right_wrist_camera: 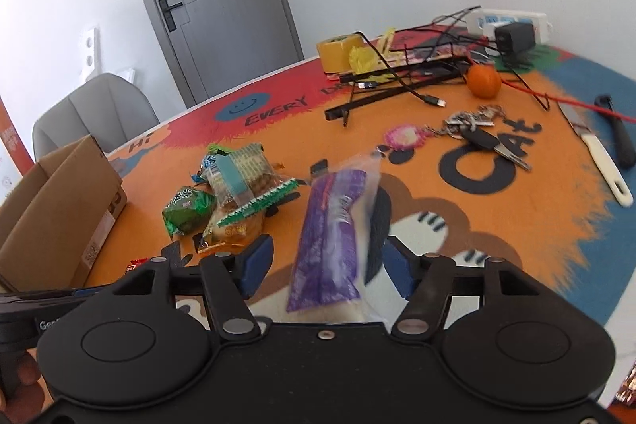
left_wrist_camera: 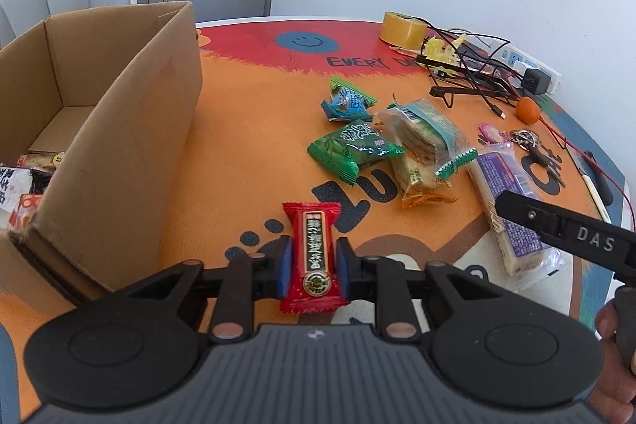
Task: Organize snacks
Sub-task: 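Lift the red bar with left while right lifts the purple roll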
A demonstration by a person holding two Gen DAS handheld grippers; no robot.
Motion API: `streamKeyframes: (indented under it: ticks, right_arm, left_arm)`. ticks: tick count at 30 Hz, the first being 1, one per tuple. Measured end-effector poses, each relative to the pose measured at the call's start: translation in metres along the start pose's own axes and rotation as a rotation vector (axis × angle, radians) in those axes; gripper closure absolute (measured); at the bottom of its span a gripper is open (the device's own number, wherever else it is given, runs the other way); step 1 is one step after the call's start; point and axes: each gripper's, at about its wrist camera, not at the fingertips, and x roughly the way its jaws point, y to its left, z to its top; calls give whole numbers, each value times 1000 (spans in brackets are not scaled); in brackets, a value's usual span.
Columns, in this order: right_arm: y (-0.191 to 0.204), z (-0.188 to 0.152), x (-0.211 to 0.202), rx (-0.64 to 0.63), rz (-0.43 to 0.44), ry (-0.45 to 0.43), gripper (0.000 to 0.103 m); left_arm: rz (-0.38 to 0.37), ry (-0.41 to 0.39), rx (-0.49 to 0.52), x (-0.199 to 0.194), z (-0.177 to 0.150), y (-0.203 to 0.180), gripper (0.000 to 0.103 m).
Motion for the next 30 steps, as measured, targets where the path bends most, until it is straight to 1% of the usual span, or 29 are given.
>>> streamKeyframes:
  ticks: [7,10,12,13,16,20,21,22,26,28,30]
  right_arm:
    - [8,-2,17,-32,-29,31,38]
    - [14,-6,20,-78,-53,31,38]
    - [17,-7,19,-100,-80,25,52]
    - [17,-7,18,-103,-82,27,66]
    - [9,-4,13,-47,-31,35,70]
    - [5,-3,6,-19,-23,19,71]
    - [5,-3,4,-9,-13,14,71]
    - [5,-2,1,-4,-7,9,71]
    - [8,3,-8,1,5,-16,71]
    - [10,5,-11,-3,12,-21,71]
    - [12,4,-13,-6,14,-22,71]
  left_arm:
    - [-12,-2,-28,-1,2,5,84]
    - [-15,-9,-29,-5,2,7,84]
    - [-17,-16,-30,-8,3,7,84]
    - [-19,-20,-30,-10,3,7,85]
    - [-20,-32,-28,-16,3,7,85]
    - [-23,-43,-31,-21,4,7,87]
    - [-26,-46,-31,-23,4,7,102]
    - [-33,-44,-36,-24,5,8,103]
    - [-38,-58,-34,-31,6,8,103]
    - [-53,-36,-22,-29,5,7,103]
    - [-39,-15,-27,-26,3,6,100]
